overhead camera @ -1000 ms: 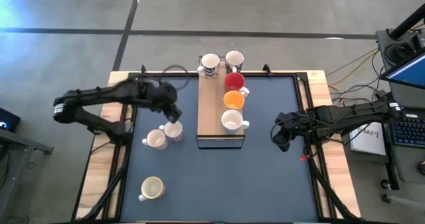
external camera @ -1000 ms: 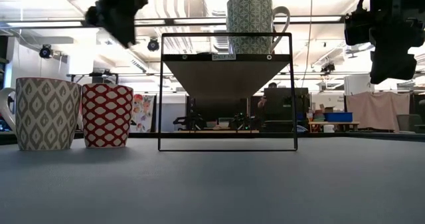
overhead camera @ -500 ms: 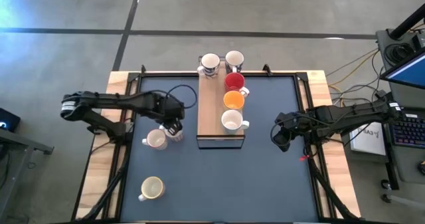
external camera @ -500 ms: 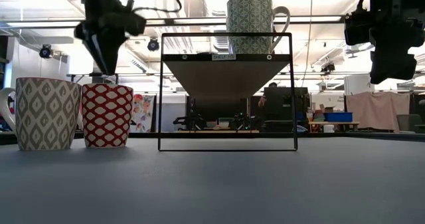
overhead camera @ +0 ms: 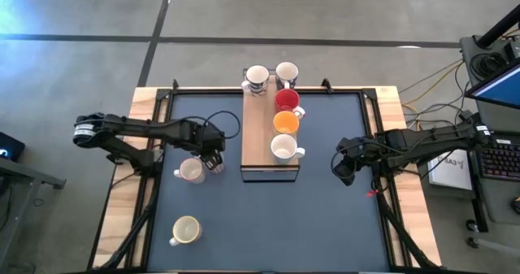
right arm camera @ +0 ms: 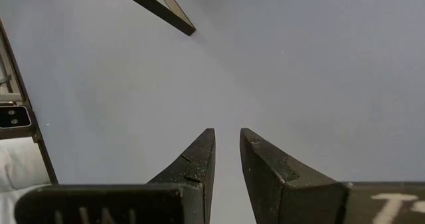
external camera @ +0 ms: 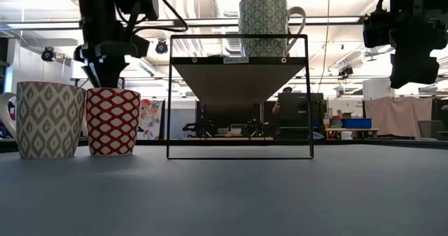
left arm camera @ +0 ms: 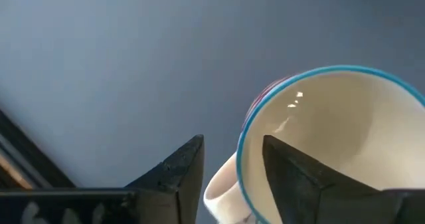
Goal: Place coffee mugs
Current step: Put the red patterned mug on the shelf
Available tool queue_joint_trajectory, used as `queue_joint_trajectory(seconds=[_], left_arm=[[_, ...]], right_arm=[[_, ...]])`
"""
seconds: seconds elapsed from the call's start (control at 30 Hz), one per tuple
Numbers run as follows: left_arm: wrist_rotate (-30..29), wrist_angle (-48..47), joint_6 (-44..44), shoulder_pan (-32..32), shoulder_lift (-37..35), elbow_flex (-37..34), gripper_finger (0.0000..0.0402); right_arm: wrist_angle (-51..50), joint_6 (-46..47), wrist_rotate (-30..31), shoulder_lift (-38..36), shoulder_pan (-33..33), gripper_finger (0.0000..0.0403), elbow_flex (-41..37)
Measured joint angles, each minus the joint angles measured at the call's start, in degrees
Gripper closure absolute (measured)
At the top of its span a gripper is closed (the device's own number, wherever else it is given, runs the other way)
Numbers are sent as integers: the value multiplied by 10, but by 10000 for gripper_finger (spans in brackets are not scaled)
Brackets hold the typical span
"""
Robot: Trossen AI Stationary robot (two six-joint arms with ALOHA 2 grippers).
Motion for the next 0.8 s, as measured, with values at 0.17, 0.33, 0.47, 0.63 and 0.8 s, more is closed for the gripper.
queue_joint_trajectory(seconds=[0.17, 0.33, 0.47, 0.63, 0.8], left_arm=[[1, 44, 13, 2, 0, -17, 325], [6, 56, 6, 7, -1, -23, 389], [13, 56, 5, 9, -3, -14, 390], [19, 46, 5, 18, -3, 17, 397], [16, 17, 19, 32, -4, 52, 397]], right_arm=[[0, 0, 0, 0, 0, 342, 0], [0, 0, 0, 0, 0, 342, 0], [0, 0, 0, 0, 0, 342, 0], [0, 0, 0, 0, 0, 342, 0], [0, 0, 0, 0, 0, 342, 0]])
